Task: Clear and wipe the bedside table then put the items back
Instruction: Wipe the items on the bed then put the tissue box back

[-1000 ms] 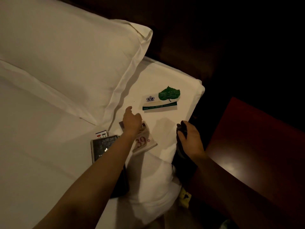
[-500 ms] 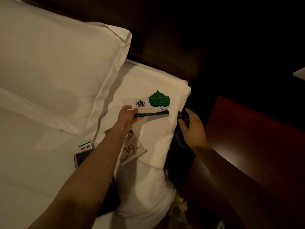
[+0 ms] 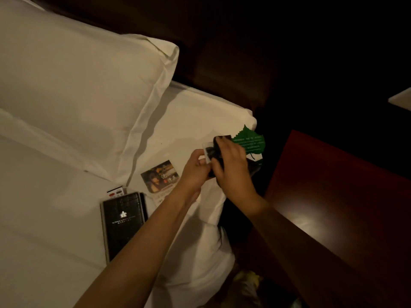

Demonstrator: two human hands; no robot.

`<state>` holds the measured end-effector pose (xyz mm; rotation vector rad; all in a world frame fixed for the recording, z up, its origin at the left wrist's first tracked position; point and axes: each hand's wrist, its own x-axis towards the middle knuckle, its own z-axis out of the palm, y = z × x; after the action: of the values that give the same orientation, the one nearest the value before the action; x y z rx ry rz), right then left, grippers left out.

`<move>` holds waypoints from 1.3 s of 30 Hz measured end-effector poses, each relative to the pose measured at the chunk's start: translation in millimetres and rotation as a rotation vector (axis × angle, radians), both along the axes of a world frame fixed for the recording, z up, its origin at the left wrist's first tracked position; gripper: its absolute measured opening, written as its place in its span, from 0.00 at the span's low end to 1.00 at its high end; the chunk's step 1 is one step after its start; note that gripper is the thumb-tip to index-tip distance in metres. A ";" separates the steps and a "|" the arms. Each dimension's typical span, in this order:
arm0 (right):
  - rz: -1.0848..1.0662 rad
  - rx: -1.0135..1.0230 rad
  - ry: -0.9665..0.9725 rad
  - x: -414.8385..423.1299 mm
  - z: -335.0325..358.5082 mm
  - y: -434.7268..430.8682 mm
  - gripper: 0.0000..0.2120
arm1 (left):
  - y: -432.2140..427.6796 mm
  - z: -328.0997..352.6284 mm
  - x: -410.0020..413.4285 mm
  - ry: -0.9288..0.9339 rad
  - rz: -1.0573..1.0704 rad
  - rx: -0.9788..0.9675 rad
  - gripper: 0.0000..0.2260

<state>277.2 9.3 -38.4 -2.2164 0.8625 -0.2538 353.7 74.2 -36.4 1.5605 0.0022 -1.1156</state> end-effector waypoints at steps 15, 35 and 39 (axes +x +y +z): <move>-0.311 0.012 0.104 -163.7 -20.4 -92.5 0.22 | -37.8 2.2 -81.1 -0.063 -0.265 -0.044 0.14; -0.476 0.101 0.493 -304.4 -83.6 -27.7 0.24 | -238.6 -100.3 -110.9 -0.231 -0.520 0.046 0.18; -0.469 0.123 0.526 -299.4 -104.2 -8.2 0.28 | -252.1 -119.3 -104.1 -0.222 -0.517 0.040 0.20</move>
<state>-22.1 1.1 -142.6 -1.9626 1.6367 0.1755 249.6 -177.9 -155.7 1.7655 -0.5589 -1.3321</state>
